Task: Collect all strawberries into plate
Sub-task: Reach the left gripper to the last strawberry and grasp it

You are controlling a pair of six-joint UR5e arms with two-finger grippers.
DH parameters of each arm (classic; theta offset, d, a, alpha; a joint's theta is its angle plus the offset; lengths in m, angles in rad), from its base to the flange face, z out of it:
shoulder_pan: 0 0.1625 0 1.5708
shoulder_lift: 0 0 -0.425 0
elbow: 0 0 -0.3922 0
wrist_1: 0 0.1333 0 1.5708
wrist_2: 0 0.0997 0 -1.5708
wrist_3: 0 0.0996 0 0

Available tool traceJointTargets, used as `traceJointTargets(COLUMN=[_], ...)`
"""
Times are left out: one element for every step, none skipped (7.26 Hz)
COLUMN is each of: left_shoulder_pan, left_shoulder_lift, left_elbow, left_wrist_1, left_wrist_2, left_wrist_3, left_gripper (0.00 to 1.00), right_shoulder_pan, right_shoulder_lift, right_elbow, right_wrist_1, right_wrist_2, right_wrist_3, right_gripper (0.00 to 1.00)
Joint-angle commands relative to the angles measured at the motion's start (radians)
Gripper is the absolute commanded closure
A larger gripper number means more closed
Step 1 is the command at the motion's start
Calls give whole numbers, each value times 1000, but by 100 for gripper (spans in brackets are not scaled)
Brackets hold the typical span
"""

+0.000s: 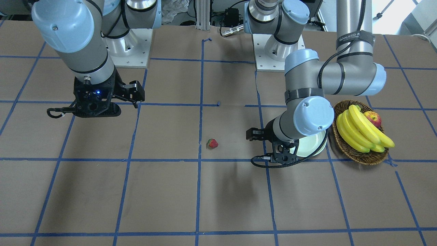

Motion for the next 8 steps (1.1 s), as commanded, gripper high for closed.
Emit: traceJointTargets(left_shoulder_pan=[-95, -108, -114, -129, -141, -141, -145, -146], left_shoulder_lift=[-31, -62, -91, -132, -160, -179, -189, -189], left_elbow=[-3, -5, -8, -11, -12, -12, -12, -12], left_wrist_1=[41, 43, 88, 154, 188, 192, 192, 190], left_wrist_2=[-108, -185, -227, -255, -255, -252, -252, -249], left_wrist_3=[-190, -216, -238, -271, -288, -286, -283, -275], left_gripper=[12, 13, 14, 14, 15, 18, 26, 39], right_shoulder_pan=[-16, -16, -16, -16, -16, -16, -16, -16], right_shoulder_lift=[0, 0, 0, 0, 0, 0, 0, 0], right_elbow=[0, 1, 1, 1, 1, 1, 1, 1], right_wrist_1=[2, 3, 2, 2, 2, 2, 2, 0], right_wrist_2=[-2, -2, -2, -1, -1, -2, -1, -1], right_wrist_3=[-1, 0, 6, 6, 5, 5, 5, 5], right_gripper=[0, 0, 0, 0, 0, 0, 0, 0])
